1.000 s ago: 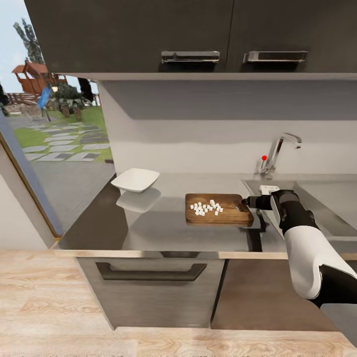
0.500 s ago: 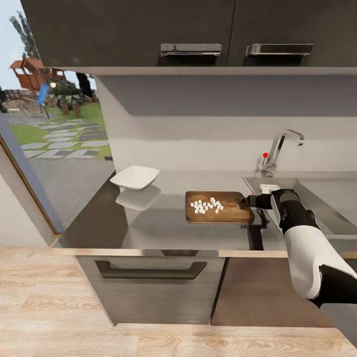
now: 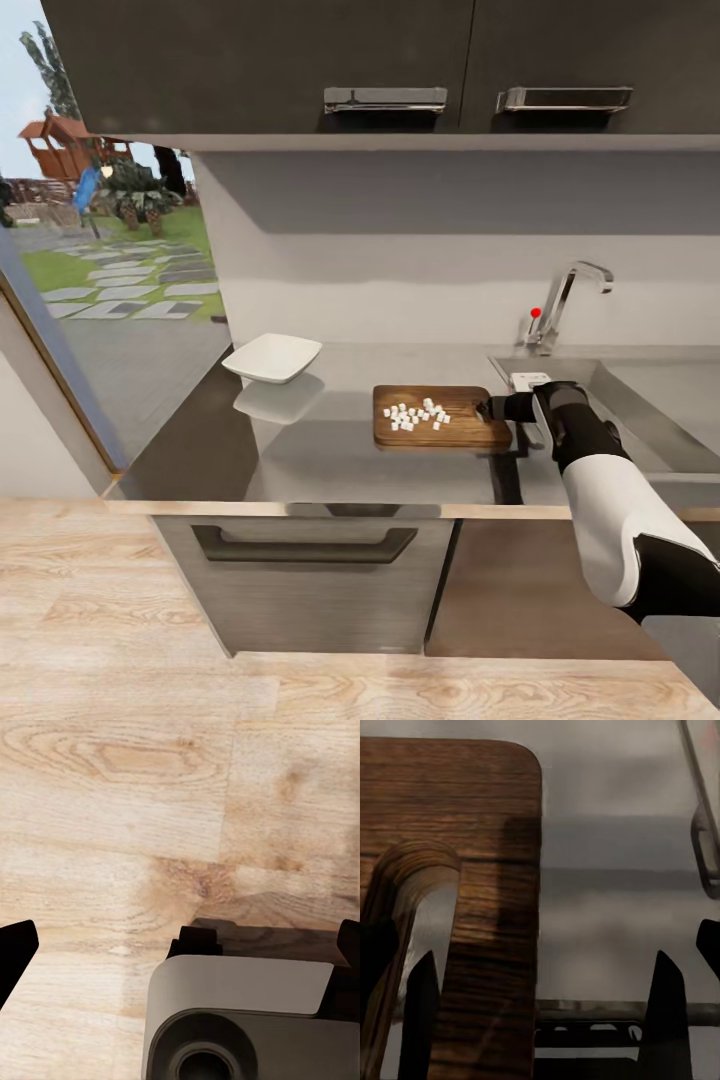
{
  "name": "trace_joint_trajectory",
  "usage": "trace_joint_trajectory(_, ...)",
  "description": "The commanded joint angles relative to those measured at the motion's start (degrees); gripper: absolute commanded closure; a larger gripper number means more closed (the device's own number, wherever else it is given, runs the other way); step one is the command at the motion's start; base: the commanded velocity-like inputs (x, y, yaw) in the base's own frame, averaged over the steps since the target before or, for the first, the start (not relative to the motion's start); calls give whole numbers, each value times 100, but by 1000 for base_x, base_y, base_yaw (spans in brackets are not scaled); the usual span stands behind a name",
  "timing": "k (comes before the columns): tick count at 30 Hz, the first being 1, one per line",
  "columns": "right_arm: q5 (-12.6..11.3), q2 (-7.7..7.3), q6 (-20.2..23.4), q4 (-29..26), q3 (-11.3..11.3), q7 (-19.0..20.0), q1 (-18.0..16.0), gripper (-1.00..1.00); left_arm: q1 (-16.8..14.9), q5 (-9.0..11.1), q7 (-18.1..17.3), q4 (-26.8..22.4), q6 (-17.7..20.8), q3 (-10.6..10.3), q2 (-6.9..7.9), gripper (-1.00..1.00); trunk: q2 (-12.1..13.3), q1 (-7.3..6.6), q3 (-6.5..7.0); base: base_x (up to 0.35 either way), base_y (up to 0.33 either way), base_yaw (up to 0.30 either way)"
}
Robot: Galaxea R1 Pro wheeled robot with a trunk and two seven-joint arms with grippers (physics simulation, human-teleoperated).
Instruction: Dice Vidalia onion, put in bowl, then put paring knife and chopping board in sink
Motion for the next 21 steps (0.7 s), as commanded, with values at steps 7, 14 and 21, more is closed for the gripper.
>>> trace_joint_trajectory(7,61,5,16,-7,-23,52,-4,-100,-10,41,-6,25,-42,-4,-1,-100,-3,0,-5,0,0,0)
trace_joint_trajectory(14,61,-19,8,-7,-38,58,-4,-100,-10,41,-6,25,-42,-4,-1,-100,-3,0,-5,0,0,0)
trace_joint_trajectory(21,67,-25,7,-7,-40,58,-4,-100,-10,41,-6,25,-42,-4,-1,-100,-3,0,-5,0,0,0)
